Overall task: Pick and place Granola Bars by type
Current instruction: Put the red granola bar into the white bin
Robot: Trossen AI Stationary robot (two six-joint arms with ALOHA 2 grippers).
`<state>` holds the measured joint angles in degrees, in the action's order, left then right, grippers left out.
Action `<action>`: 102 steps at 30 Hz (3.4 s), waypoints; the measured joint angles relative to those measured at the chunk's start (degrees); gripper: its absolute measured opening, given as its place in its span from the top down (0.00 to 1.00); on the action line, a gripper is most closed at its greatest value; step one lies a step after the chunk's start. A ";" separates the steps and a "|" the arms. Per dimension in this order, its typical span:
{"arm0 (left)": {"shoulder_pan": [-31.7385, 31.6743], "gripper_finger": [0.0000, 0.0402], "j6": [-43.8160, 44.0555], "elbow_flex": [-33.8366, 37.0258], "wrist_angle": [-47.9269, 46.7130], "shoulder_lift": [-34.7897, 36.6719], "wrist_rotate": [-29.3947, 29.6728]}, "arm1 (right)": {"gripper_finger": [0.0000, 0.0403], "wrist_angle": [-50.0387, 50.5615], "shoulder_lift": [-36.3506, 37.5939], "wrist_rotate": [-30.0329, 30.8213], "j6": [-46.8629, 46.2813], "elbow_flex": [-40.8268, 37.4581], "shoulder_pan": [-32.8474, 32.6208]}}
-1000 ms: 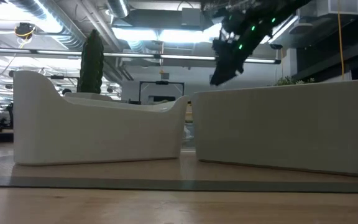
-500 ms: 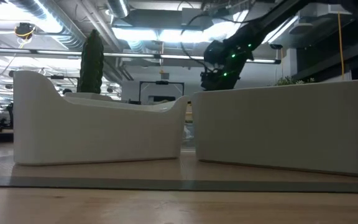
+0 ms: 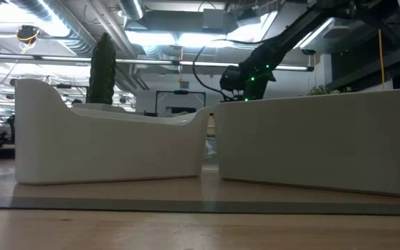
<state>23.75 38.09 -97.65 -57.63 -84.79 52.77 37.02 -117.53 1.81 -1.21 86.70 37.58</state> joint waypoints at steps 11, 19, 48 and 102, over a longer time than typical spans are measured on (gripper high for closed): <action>0.00 0.51 -0.37 0.00 -0.02 0.00 0.57 | 0.18 1.13 -2.46 -5.38 -1.54 0.00 0.13; -0.21 0.51 -1.68 0.00 -0.06 0.00 2.04 | 0.22 0.42 -2.50 -13.06 -1.44 0.00 0.13; -0.28 0.51 -1.86 0.00 -0.07 -0.02 2.91 | 0.42 -0.95 -2.52 -13.69 -0.01 0.00 0.16; -0.59 0.51 -1.34 -0.02 -6.47 -0.04 4.76 | 0.91 32.86 15.94 -13.72 11.87 26.18 -2.72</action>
<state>23.16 36.75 -97.67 -64.09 -84.84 57.53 69.89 -101.59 -11.90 10.65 112.88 34.86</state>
